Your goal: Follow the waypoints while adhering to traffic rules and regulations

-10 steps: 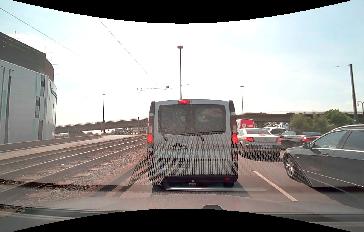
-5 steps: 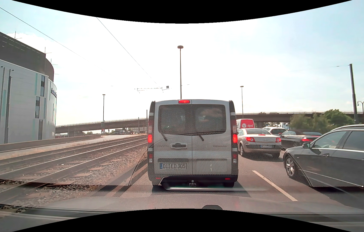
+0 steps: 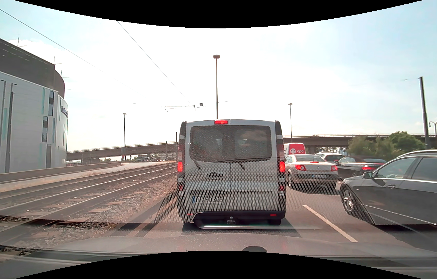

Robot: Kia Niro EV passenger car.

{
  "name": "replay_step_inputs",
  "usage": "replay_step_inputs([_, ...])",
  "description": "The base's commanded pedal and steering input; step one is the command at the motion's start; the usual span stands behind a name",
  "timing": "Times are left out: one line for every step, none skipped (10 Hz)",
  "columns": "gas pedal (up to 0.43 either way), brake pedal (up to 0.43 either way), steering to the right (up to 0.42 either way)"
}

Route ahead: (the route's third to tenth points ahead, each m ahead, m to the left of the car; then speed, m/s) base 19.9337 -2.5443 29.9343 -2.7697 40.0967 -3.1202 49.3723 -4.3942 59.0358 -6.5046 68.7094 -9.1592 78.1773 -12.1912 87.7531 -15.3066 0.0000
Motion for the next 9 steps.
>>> replay_step_inputs([0.000,0.250,-0.003])
replay_step_inputs([0.000,0.250,-0.003])
replay_step_inputs([0.000,0.250,-0.003])
replay_step_inputs([0.000,0.250,-0.003])
replay_step_inputs([0.000,0.250,-0.003])
replay_step_inputs([0.000,0.244,-0.003])
replay_step_inputs([0.000,0.250,-0.003])
replay_step_inputs([0.000,0.250,-0.003])
replay_step_inputs([0.000,0.250,-0.003])
